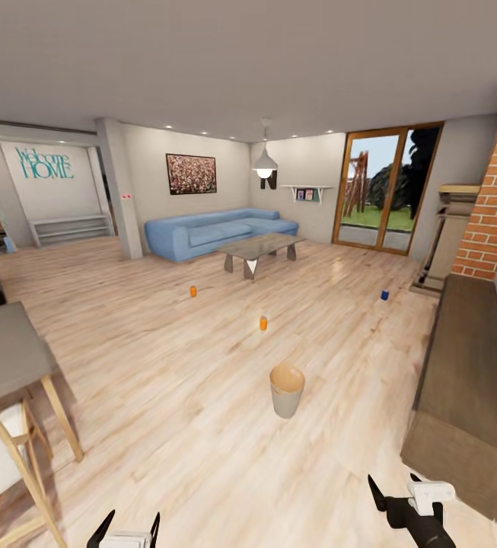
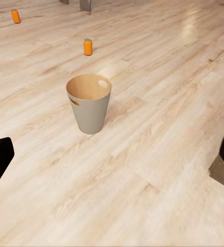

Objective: Put the three can of soda from the living room inside the tash can in the kitchen.

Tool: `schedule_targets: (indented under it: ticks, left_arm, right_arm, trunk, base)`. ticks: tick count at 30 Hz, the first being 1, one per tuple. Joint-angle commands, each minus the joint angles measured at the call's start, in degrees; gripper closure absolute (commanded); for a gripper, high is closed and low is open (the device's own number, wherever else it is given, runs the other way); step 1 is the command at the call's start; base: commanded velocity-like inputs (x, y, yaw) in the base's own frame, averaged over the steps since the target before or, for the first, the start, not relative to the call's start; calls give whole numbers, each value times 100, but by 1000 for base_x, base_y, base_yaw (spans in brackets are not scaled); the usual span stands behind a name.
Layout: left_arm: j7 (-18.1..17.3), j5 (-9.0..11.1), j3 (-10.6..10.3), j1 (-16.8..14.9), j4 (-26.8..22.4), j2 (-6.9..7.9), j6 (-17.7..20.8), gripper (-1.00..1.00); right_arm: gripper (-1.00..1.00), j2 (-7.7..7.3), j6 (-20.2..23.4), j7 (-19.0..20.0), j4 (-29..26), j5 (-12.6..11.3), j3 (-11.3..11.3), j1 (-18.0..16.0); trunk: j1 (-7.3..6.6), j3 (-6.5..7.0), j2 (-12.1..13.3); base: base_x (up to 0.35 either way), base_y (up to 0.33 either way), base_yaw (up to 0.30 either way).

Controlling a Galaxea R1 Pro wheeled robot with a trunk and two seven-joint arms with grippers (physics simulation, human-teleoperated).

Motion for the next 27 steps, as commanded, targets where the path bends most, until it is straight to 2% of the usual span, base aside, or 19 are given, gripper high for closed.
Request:
schedule_targets:
  ticks: [1,8,21,27]
  left_arm:
    - [0,0,0,0,0,0,0,-100]
    - [0,5,3,7,-33,0,-14,-100]
    - [0,10,11,6,1,-5,-21,-100]
    - [0,4,9,6,15,-7,-15,-100]
  right_arm:
    - [-100,0,0,0,0,0,0,0]
    - [-100,0,0,0,0,0,6,0]
    - [-100,0,0,0,0,0,23,0]
    - [-100,0,0,0,0,3,31,0]
  trunk:
    - [0,0,0]
    - [0,0,0]
    - [0,0,0]
    - [-132,108,241]
  base:
    - [323,0,0]
    - [211,0,0]
    - [25,0,0]
    - [1,0,0]
